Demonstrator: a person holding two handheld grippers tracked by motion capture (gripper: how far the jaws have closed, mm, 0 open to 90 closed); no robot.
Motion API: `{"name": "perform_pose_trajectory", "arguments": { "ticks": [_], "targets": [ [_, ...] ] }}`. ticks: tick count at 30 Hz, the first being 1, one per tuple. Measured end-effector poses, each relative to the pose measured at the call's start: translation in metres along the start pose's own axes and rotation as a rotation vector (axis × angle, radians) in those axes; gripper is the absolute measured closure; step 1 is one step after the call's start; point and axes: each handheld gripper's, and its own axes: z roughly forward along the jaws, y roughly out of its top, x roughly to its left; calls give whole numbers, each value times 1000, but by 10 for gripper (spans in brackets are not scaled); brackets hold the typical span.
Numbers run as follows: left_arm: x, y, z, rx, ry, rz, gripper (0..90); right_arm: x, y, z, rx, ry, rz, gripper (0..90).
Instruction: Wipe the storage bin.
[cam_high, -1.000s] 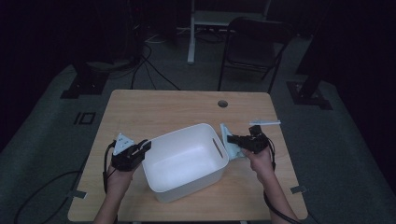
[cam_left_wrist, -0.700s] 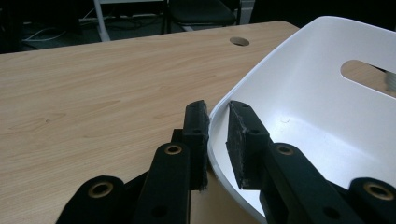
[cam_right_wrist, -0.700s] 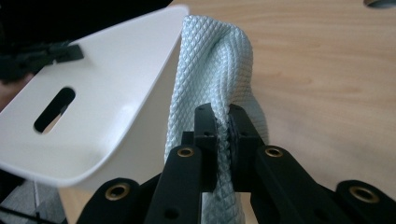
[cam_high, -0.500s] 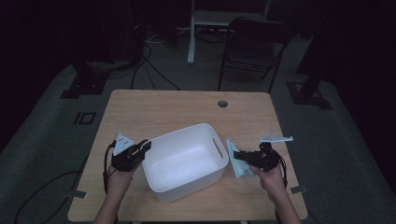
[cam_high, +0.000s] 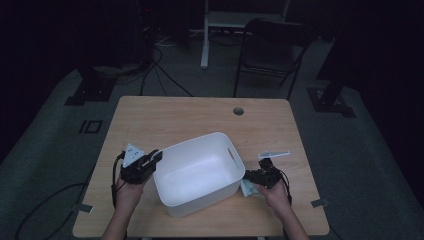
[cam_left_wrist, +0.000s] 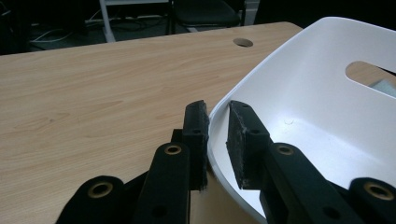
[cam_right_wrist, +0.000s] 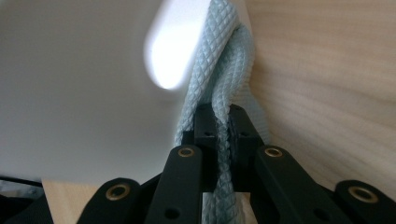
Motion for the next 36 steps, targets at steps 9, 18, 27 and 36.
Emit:
{"name": "perform_pose_trajectory", "arguments": {
  "ticks": [9, 18, 27, 36],
  "targets": [
    [0, -1, 0, -7, 3, -9, 775, 0, 20, 1, -31, 19, -14, 848],
    [0, 0, 0, -5, -8, -4, 775, -5, 30, 7, -40, 33, 2, 846],
    [0, 0, 0, -6, -6, -4, 775, -17, 37, 30, 10, 7, 40, 846],
    [0, 0, 0, -2, -11, 4, 775, -7, 79, 21, -156, 18, 18, 844]
  ]
}}
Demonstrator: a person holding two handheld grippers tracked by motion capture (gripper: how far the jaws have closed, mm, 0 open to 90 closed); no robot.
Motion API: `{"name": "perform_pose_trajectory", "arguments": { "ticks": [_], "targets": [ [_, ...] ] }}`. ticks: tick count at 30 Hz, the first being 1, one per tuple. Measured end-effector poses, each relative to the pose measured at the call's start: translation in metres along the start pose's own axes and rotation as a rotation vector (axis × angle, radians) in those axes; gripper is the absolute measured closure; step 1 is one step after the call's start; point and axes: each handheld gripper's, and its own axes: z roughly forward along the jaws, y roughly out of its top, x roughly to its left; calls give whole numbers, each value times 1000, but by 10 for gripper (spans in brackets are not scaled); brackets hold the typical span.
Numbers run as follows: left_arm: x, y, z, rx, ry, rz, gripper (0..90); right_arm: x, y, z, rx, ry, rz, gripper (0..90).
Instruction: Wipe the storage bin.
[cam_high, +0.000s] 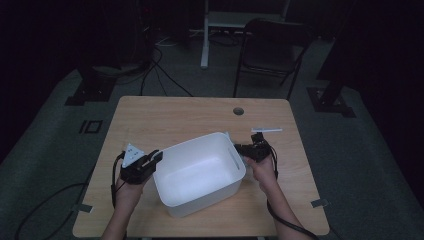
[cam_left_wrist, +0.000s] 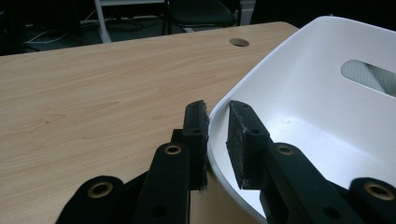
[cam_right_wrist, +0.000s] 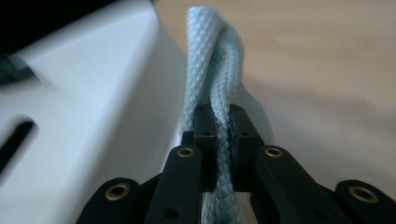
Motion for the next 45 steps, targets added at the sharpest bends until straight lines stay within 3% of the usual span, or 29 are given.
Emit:
{"name": "perform_pose_trajectory", "arguments": {
  "ticks": [3, 6, 7, 13, 17, 21, 22, 27, 30, 32, 33, 37, 41, 45],
  "targets": [
    [-1, 0, 0, -2, 9, -3, 775, 0, 6, 5, 26, -8, -28, 846],
    [-1, -1, 0, -7, 14, -7, 775, -7, -3, 20, 117, -44, -53, 850],
    [-1, -1, 0, -5, 15, -6, 775, -7, -3, 20, 117, -44, -53, 850],
    [-1, 0, 0, -3, 13, -3, 776, -24, -26, 42, 178, -68, -2, 848],
    [0, -1, 0, -5, 1, -4, 775, -26, -27, 41, 166, -63, 15, 847],
    [2, -1, -1, -8, -12, -6, 773, -24, -22, 31, 132, -71, 15, 847],
    [3, -2, 0, -14, -24, -25, 768, -22, -16, 15, 79, -57, 20, 847],
    [8, -1, -1, -7, -61, -53, 765, -14, -11, -14, 8, -61, 8, 847],
    [15, 2, -5, -31, -93, -72, 768, -12, -12, -31, -37, -41, 18, 847],
    [18, 4, -6, -39, -96, -70, 723, -12, -13, -37, -50, -37, 23, 847],
    [24, 9, -6, -34, -121, -80, 710, -12, -13, -48, -72, -39, 28, 847],
    [29, 15, -4, -29, -155, -77, 628, -10, -15, -60, -95, -23, 33, 847],
    [33, 19, 4, 8, -202, -41, 561, -8, -19, -73, -117, -12, 32, 847],
    [33, 19, 10, 39, -226, -26, 562, -7, -22, -76, -111, -25, 28, 847]
  ]
}}
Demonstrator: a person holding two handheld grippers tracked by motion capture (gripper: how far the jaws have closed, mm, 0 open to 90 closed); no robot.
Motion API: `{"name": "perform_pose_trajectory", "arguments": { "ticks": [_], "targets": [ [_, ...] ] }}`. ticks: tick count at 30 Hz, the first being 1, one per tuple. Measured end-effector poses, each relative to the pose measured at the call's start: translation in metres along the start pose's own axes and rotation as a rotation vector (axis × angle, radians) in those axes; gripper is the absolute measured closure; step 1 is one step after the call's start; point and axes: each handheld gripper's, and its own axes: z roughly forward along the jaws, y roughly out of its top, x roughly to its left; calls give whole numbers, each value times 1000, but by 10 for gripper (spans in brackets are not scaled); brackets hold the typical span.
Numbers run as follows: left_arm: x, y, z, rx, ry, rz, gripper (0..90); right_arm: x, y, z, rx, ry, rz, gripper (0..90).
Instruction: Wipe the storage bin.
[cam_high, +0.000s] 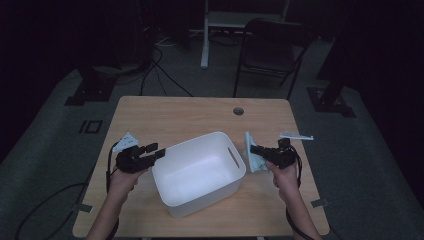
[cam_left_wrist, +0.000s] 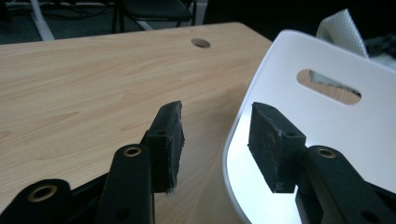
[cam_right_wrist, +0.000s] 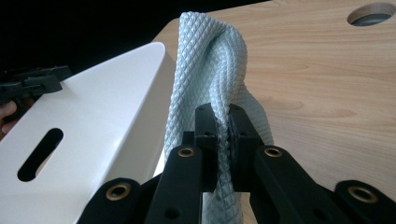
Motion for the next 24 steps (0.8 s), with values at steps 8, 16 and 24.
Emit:
{"name": "perform_pose_trajectory", "arguments": {
  "ticks": [8, 16, 24],
  "targets": [
    [-3, -1, 12, 57, -39, 33, 745, 1, -4, -2, 8, -1, -7, 847],
    [-8, -4, 9, 57, -7, 57, 826, -3, -9, -2, 11, 2, 11, 847],
    [-19, -9, 0, 41, 92, 24, 847, -4, -11, -4, 5, 3, 17, 847]
  ]
}}
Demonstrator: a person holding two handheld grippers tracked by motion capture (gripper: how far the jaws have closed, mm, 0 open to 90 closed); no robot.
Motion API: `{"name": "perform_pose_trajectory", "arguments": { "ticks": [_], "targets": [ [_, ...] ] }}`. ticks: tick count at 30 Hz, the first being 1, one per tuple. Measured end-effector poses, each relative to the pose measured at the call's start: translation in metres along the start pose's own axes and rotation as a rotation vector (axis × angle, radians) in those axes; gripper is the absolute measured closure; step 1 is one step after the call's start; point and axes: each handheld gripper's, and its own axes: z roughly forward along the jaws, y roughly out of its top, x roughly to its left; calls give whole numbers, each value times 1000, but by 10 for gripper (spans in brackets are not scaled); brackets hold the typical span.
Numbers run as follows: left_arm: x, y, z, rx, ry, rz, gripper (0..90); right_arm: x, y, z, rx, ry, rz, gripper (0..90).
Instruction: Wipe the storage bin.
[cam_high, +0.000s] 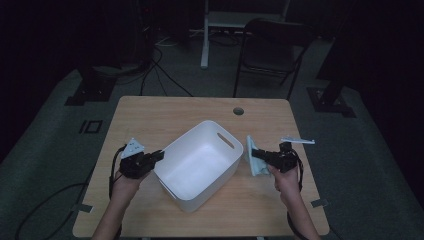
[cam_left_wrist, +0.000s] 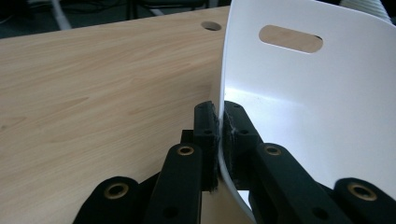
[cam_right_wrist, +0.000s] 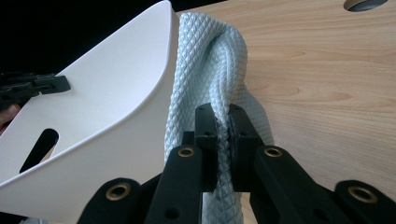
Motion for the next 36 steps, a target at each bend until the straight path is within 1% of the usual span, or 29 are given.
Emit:
{"name": "perform_pose_trajectory", "arguments": {
  "ticks": [1, 5, 6, 8, 10, 11, 15, 17, 18, 19, 20, 22, 23, 24, 25, 28, 30, 32, 35, 36],
  "targets": [
    [-1, -2, 0, -12, 3, -21, 846, 1, -1, 0, -2, 4, 1, 847],
    [-3, -4, -1, -27, 11, -28, 845, 4, 0, -1, -9, 3, -7, 847],
    [-5, -4, -1, -26, 18, -21, 845, 4, 1, -1, -15, 5, -7, 847],
    [-5, -4, -1, -28, 20, -19, 843, 5, 1, -2, -19, 8, -5, 847],
    [-5, -5, -1, -39, 15, -34, 841, 9, 1, -2, -30, 23, -12, 847],
    [-5, -6, -1, -39, 16, -25, 842, 15, 1, -1, -37, 31, -29, 847],
    [-6, -6, -1, -45, 22, -23, 841, 24, -4, 1, -50, 35, -53, 847],
    [-6, -7, -1, -46, 23, -20, 841, 25, -6, 1, -57, 35, -55, 847],
    [-7, -7, -1, -46, 27, -12, 841, 28, -13, 0, -70, 24, -68, 847],
    [-7, -7, -1, -44, 29, -5, 841, 29, -16, 0, -76, 22, -70, 847],
    [-7, -6, -1, -42, 31, -1, 842, 29, -18, 2, -72, 16, -73, 847],
    [-8, -6, -1, -43, 35, -1, 843, 30, -19, 4, -50, -39, -98, 847],
    [-8, -6, -1, -42, 35, -1, 842, 30, -19, 4, -53, -29, -91, 847],
    [-8, -6, -1, -40, 36, 3, 842, 29, -19, 5, -61, -8, -80, 847],
    [-8, -6, -1, -37, 40, 9, 843, 30, -19, 6, -65, 2, -83, 847],
    [-9, -4, 1, -29, 46, 22, 845, 36, -19, 10, -54, 11, -108, 846],
    [-10, -4, 1, -28, 46, 25, 846, 40, -20, 13, -49, -13, -134, 846],
    [-10, -4, 2, -26, 42, 27, 846, 40, -19, 14, -49, -19, -134, 846],
    [-11, -4, 2, -23, 36, 33, 846, 38, -19, 14, -48, -28, -122, 846],
    [-10, -4, 2, -28, 21, 24, 845, 33, -20, 17, -39, -23, -103, 846]
  ]
}}
